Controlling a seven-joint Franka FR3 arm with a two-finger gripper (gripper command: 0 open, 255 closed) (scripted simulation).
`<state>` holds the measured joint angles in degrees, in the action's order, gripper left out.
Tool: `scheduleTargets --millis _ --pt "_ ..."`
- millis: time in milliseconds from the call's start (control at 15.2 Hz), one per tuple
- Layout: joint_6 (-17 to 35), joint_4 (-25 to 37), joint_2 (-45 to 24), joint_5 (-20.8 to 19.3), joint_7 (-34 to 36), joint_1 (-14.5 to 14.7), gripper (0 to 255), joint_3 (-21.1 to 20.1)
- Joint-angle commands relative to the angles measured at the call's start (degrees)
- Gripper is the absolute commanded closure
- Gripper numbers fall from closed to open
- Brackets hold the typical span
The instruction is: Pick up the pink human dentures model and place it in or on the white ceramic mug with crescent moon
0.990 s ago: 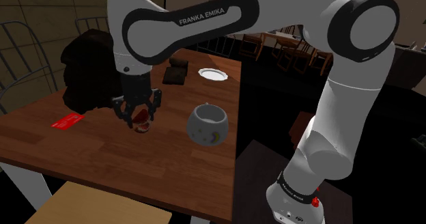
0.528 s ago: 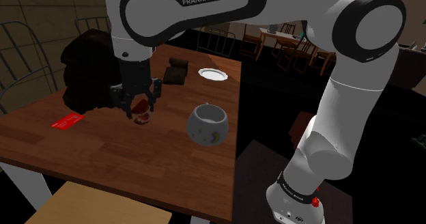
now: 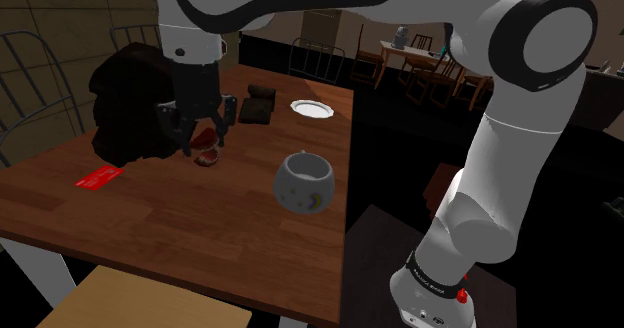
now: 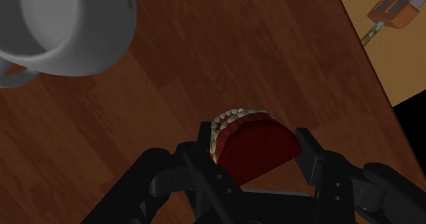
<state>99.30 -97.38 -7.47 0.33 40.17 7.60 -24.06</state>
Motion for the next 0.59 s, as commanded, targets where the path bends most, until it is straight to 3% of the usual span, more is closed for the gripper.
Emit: scheduleTargets --millis 0,396,528 --pt "-1.5 1.3 0.3 0.1 0.0 0.0 255 0.0" --pt "-6.2 6.1 0.1 0.0 0.2 0.1 255 -0.1" --pt "-6.0 3.8 2.3 0.9 -1.1 -0.8 255 0.3"
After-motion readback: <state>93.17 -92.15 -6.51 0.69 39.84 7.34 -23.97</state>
